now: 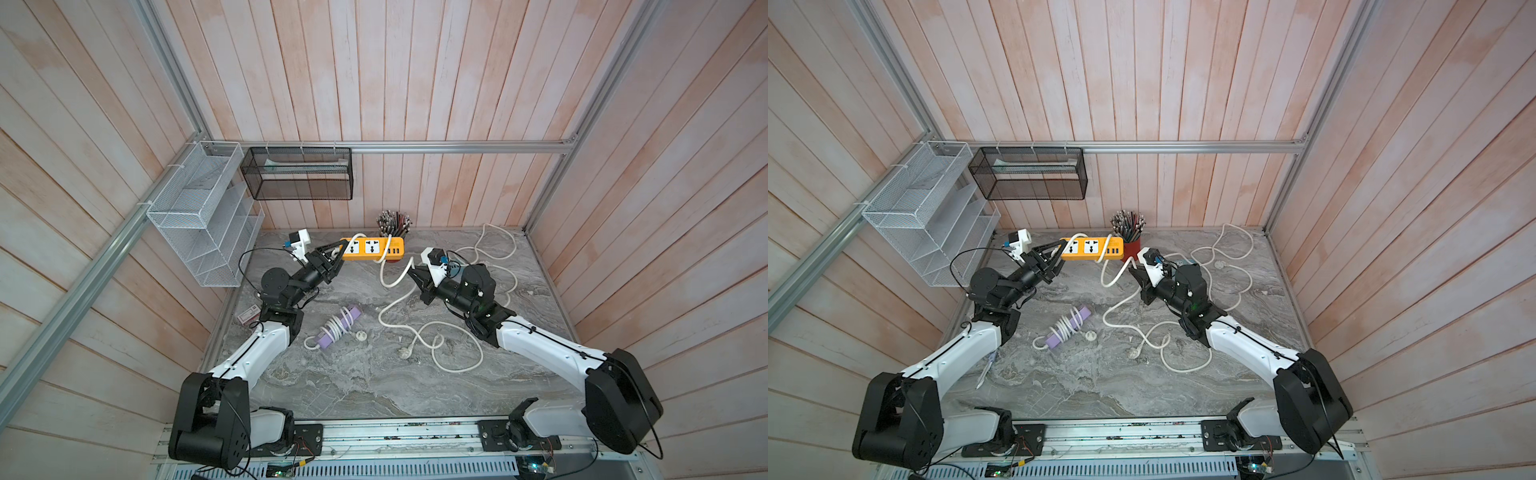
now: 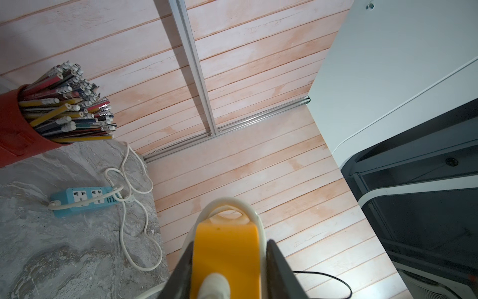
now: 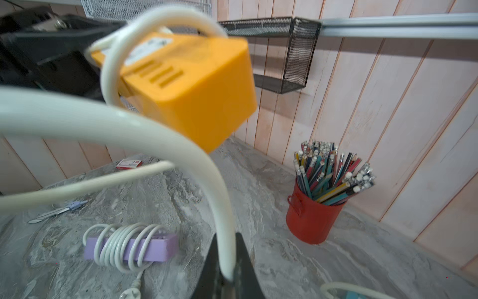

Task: Unwrap the cord wrapped around the power strip
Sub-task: Unwrap the power cord from the power strip.

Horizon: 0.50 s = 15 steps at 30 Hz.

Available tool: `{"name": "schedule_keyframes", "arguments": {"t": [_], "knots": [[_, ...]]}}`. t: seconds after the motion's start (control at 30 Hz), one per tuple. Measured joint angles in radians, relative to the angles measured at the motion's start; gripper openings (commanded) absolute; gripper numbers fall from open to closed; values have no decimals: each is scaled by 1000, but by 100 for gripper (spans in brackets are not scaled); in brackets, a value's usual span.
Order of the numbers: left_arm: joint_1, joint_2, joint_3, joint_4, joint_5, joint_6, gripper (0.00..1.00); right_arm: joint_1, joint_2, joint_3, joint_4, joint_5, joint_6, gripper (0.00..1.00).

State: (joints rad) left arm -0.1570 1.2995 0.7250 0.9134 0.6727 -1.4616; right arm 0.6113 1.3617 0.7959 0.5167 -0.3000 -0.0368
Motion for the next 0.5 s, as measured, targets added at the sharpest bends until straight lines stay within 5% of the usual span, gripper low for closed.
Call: {"name": "schedule_keyframes", "arguments": {"t": [0.27,0.5], "knots": [[4,0,23,12,0,-8,0,-51,163,20,-101,-13,59,0],[4,0,23,14,0,-10,0,-189,394,283,-244,-49,150,0]]}}
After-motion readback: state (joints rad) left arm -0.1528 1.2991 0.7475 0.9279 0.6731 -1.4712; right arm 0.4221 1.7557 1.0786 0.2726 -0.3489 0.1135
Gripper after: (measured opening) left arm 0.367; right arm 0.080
